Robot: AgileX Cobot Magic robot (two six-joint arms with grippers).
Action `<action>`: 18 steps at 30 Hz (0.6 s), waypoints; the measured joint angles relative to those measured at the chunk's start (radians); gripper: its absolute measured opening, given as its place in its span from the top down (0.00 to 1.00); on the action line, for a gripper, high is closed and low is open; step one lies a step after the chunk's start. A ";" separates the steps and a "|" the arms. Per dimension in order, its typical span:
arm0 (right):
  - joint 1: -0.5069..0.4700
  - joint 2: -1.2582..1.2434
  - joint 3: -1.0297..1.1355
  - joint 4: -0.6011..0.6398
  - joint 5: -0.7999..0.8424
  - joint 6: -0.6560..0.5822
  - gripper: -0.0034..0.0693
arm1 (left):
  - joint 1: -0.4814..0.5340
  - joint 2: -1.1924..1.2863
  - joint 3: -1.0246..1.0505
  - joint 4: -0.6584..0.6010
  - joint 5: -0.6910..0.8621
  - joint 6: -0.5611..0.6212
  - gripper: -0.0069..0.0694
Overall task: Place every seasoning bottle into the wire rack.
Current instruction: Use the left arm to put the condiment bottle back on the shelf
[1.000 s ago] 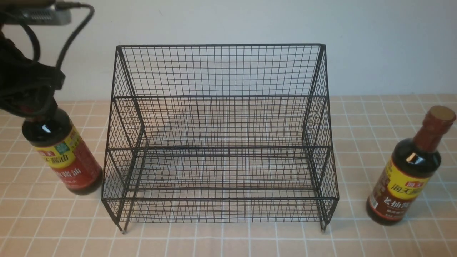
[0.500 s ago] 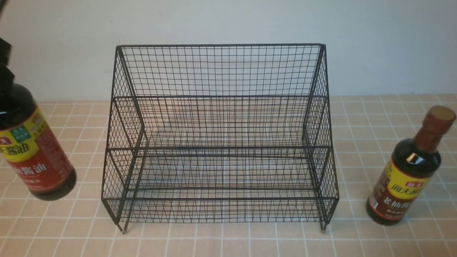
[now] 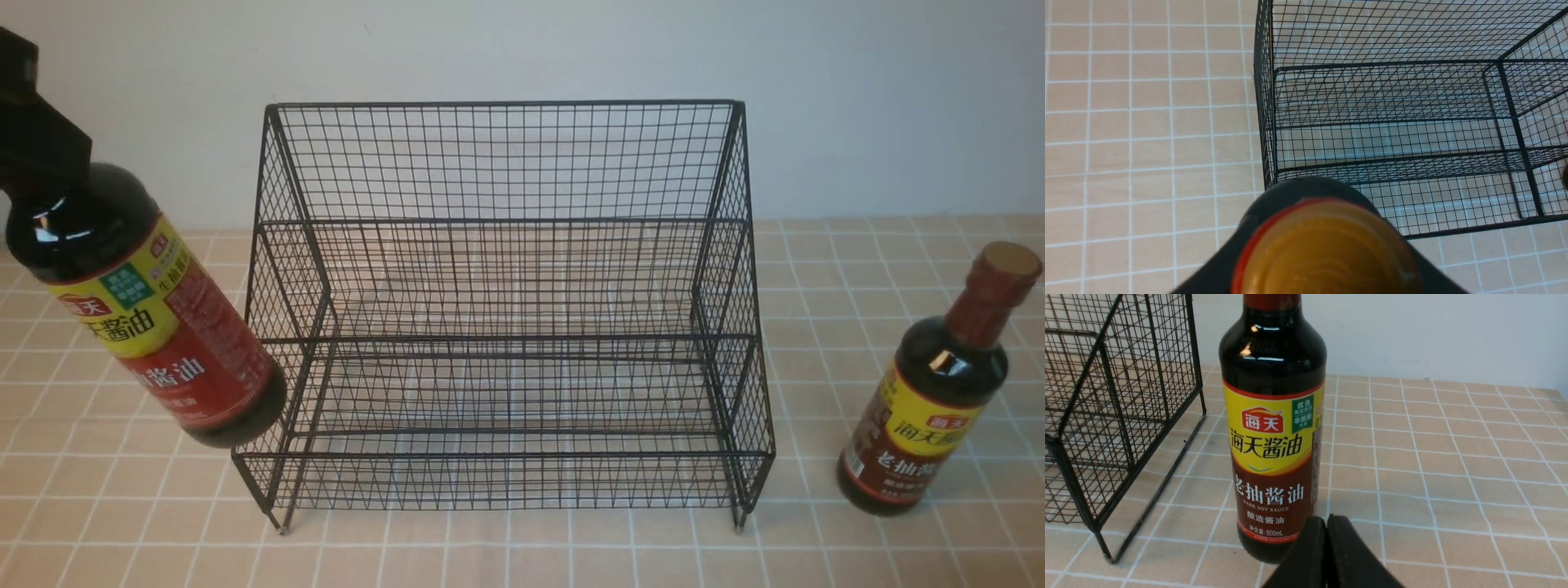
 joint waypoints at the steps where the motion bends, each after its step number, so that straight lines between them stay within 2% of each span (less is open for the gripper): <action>1: 0.000 0.000 0.000 0.000 0.000 0.000 0.97 | 0.000 0.005 0.000 -0.002 0.000 0.000 0.55; 6: 0.000 0.000 0.000 0.000 0.000 0.000 0.97 | -0.003 0.040 0.000 -0.022 0.000 0.000 0.55; 10: 0.000 0.000 0.000 0.000 0.000 0.000 0.97 | -0.044 0.057 0.000 -0.027 -0.031 0.000 0.55; 14: 0.000 0.000 0.000 0.000 0.000 0.000 0.97 | -0.111 0.076 0.000 -0.029 -0.100 0.000 0.55; 18: 0.000 0.000 0.000 0.000 0.000 0.000 0.97 | -0.133 0.085 0.000 -0.034 -0.175 0.000 0.55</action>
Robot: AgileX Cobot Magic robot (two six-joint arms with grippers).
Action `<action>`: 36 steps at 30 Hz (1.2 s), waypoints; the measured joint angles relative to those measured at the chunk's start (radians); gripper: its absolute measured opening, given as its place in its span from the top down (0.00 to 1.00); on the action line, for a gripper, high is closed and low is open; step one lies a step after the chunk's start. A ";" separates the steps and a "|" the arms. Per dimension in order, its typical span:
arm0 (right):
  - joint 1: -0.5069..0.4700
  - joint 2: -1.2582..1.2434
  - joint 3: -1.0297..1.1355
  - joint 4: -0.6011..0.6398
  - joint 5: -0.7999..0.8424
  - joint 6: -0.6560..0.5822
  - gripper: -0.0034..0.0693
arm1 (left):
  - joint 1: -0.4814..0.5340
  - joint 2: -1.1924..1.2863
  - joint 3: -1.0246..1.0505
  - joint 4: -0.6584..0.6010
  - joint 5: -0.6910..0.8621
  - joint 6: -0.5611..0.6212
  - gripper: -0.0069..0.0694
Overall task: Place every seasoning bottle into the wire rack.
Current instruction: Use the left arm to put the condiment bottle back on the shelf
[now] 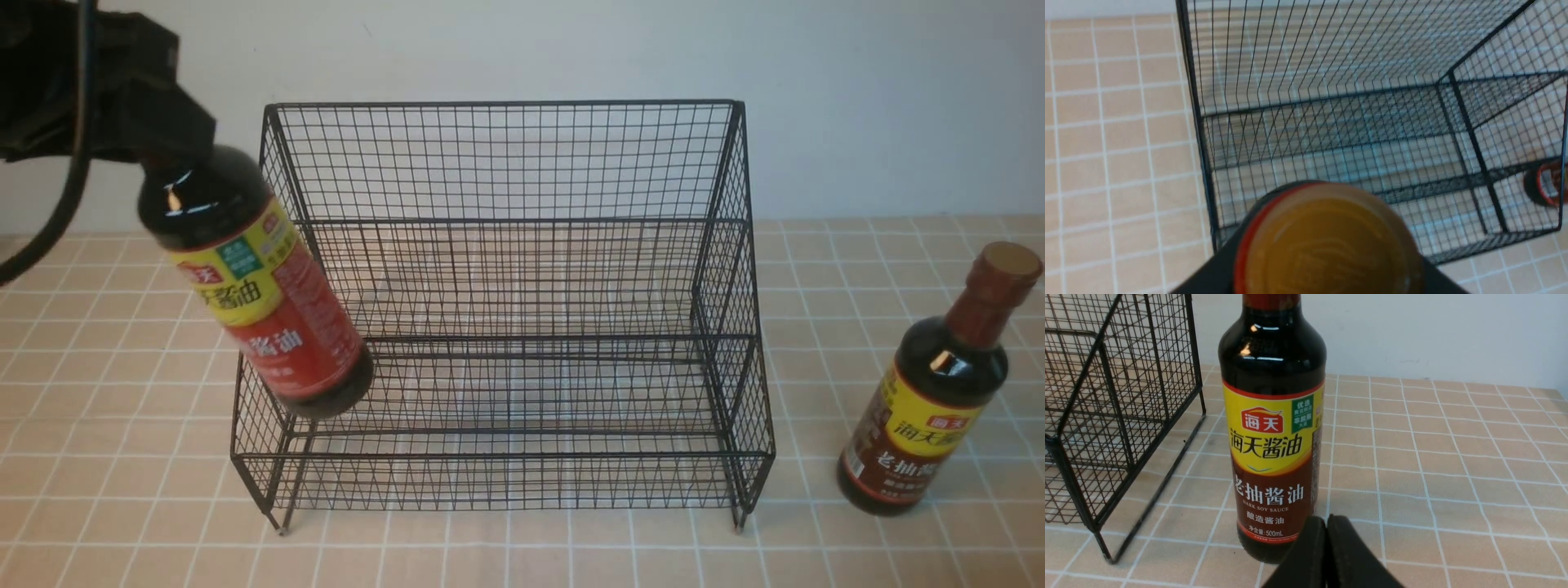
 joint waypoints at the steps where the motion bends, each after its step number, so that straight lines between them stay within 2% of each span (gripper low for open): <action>1: 0.000 0.000 0.000 0.000 0.000 0.000 0.97 | -0.001 0.000 0.000 0.000 -0.003 0.000 0.55; 17: 0.000 0.000 0.000 0.000 0.000 0.000 0.97 | -0.004 0.006 0.000 -0.013 -0.205 0.012 0.55; 36: 0.000 0.000 0.000 0.000 0.000 0.000 0.97 | -0.005 0.127 0.001 0.003 -0.253 0.142 0.55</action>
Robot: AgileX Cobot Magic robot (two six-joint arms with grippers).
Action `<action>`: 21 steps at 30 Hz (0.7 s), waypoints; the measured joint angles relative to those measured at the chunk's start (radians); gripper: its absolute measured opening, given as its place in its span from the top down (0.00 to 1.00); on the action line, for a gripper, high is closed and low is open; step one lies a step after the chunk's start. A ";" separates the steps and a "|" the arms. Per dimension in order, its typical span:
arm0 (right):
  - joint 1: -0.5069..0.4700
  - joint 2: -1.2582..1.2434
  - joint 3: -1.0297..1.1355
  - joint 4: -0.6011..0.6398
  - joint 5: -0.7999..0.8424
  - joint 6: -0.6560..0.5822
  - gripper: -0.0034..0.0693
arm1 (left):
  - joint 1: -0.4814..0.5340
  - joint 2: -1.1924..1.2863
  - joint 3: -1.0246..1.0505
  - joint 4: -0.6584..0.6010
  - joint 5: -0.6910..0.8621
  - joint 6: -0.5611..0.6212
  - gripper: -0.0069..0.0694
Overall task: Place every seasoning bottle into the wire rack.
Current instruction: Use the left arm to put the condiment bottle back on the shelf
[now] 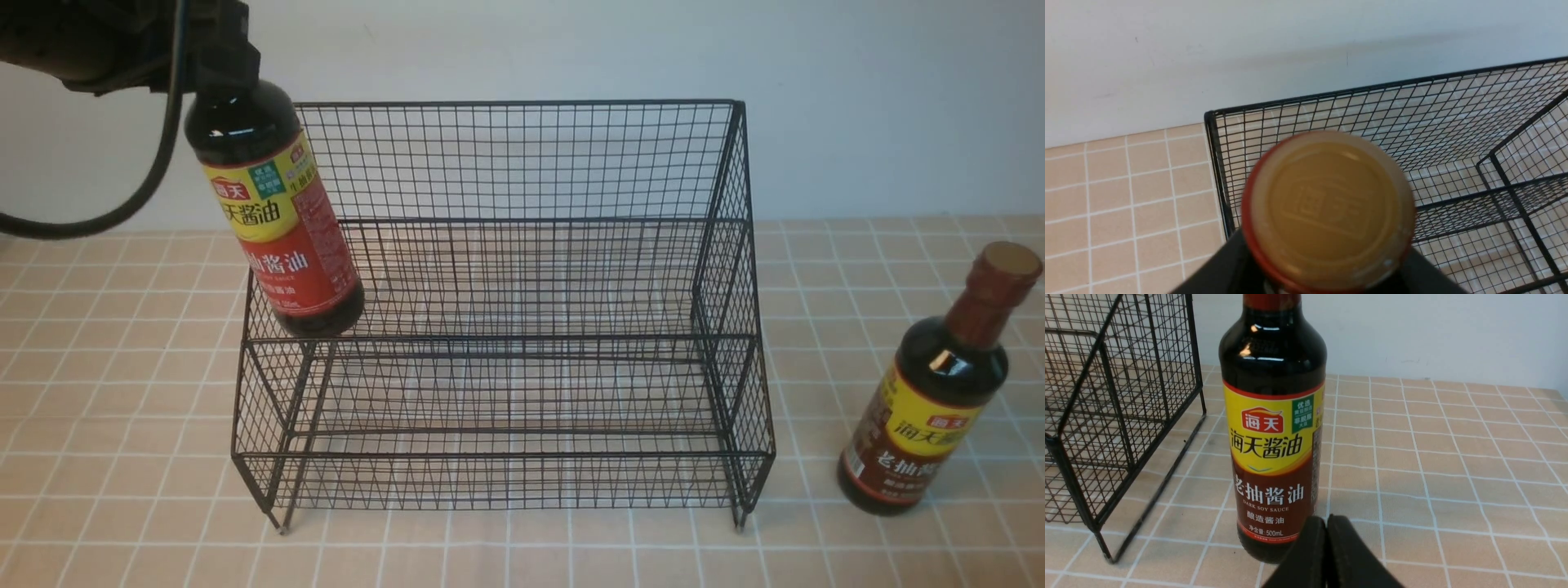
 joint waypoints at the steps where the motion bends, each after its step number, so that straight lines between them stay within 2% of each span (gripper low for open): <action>1: 0.000 0.000 0.000 0.000 0.000 0.000 0.97 | 0.000 0.004 0.000 0.000 0.000 0.007 0.55; 21: 0.000 0.000 0.000 0.000 0.000 0.000 0.97 | 0.000 0.195 -0.005 -0.004 0.168 0.041 0.55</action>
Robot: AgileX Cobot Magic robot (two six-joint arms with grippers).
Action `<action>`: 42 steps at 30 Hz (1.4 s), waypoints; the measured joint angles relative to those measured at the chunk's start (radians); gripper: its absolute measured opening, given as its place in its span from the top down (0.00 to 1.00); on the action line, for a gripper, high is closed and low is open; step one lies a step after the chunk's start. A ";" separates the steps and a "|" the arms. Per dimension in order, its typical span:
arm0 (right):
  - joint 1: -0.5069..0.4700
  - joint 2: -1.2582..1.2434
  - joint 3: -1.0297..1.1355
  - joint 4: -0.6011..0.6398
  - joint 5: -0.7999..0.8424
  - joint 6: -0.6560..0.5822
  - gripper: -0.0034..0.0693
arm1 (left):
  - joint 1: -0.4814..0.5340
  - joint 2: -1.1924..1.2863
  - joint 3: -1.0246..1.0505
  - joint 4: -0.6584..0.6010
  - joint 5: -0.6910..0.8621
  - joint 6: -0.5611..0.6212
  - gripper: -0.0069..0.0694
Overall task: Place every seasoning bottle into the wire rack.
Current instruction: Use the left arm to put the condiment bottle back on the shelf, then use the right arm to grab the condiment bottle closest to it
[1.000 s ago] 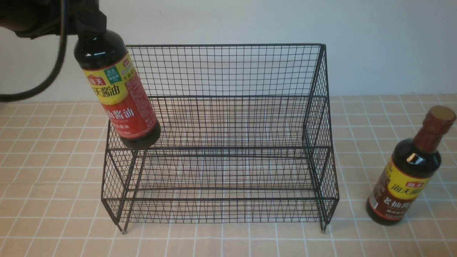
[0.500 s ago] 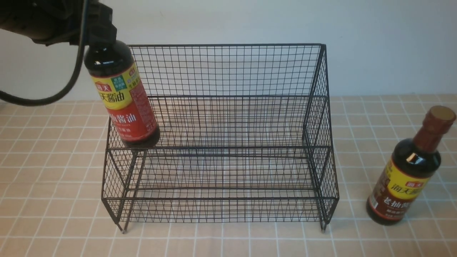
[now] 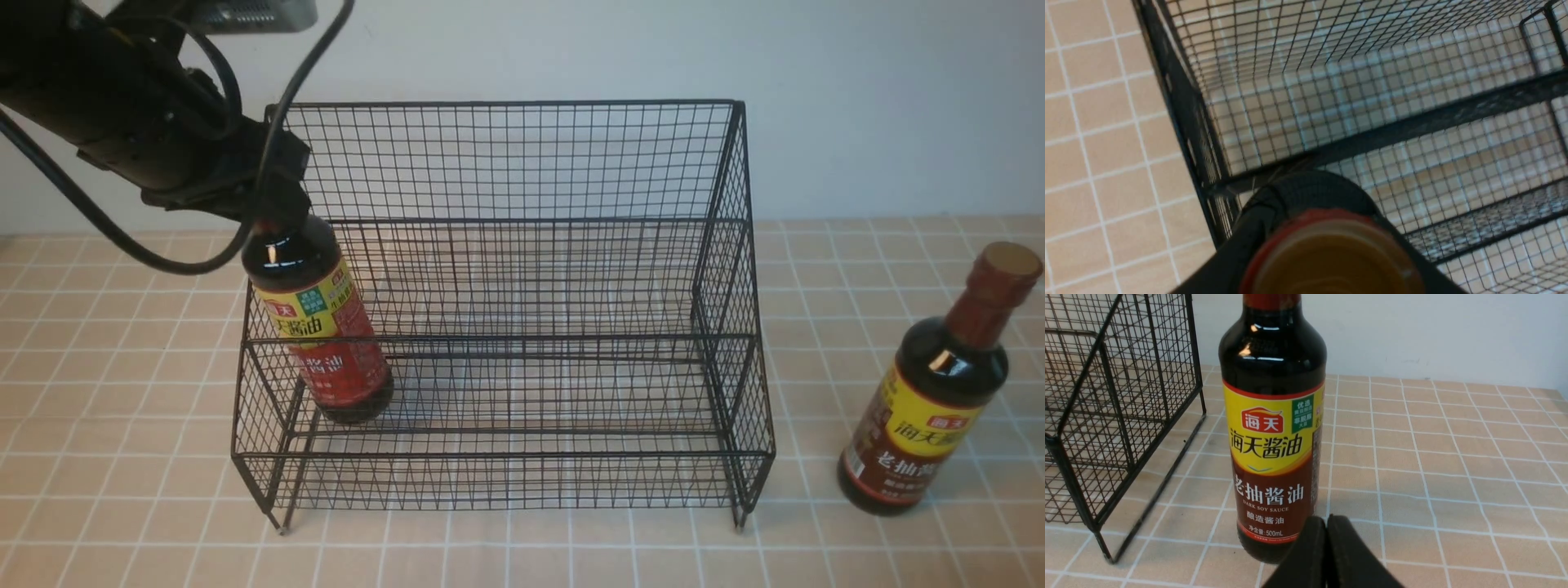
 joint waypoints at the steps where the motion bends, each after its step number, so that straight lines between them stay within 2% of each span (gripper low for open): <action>1: 0.000 0.000 0.000 0.000 0.000 0.000 0.97 | 0.000 0.003 0.000 0.000 0.007 0.002 0.55; 14: 0.000 0.000 0.000 0.000 0.000 0.000 0.97 | 0.000 0.009 -0.004 -0.014 0.007 0.054 0.53; 16: 0.000 0.000 0.000 0.000 0.000 0.000 0.97 | 0.000 0.010 -0.004 -0.019 0.011 0.054 0.44; 17: 0.000 0.000 0.000 0.000 0.000 0.000 0.97 | 0.000 0.010 -0.004 -0.020 0.012 0.054 0.43; 19: 0.000 0.000 0.000 0.000 0.000 0.000 0.97 | 0.000 0.010 -0.004 -0.022 0.012 0.053 0.30; 22: 0.000 0.000 0.000 0.000 0.000 0.000 0.97 | 0.000 0.003 -0.004 -0.022 0.013 0.053 0.22; 29: 0.000 0.000 0.000 0.000 0.000 0.000 0.97 | 0.000 -0.095 -0.004 -0.022 0.003 0.047 0.19; 32: 0.000 0.000 0.000 0.000 0.000 0.000 0.97 | 0.000 -0.166 -0.004 -0.022 -0.021 0.016 0.23; 36: 0.000 0.000 0.000 0.000 0.000 0.000 0.97 | 0.000 -0.273 -0.004 -0.023 -0.054 -0.028 0.33; 38: 0.000 0.000 0.000 0.000 0.000 0.000 0.97 | 0.000 -0.372 -0.004 -0.020 -0.071 -0.044 0.50; 40: 0.000 0.000 0.000 0.000 0.000 0.000 0.97 | 0.000 -0.428 -0.004 -0.009 -0.071 -0.045 0.61; 41: 0.000 0.000 0.000 0.000 0.000 0.000 0.97 | 0.000 -0.484 -0.004 0.014 -0.071 -0.047 0.76; 42: 0.000 0.000 0.000 0.000 0.000 0.000 0.97 | 0.000 -0.517 -0.004 0.034 -0.069 -0.048 0.81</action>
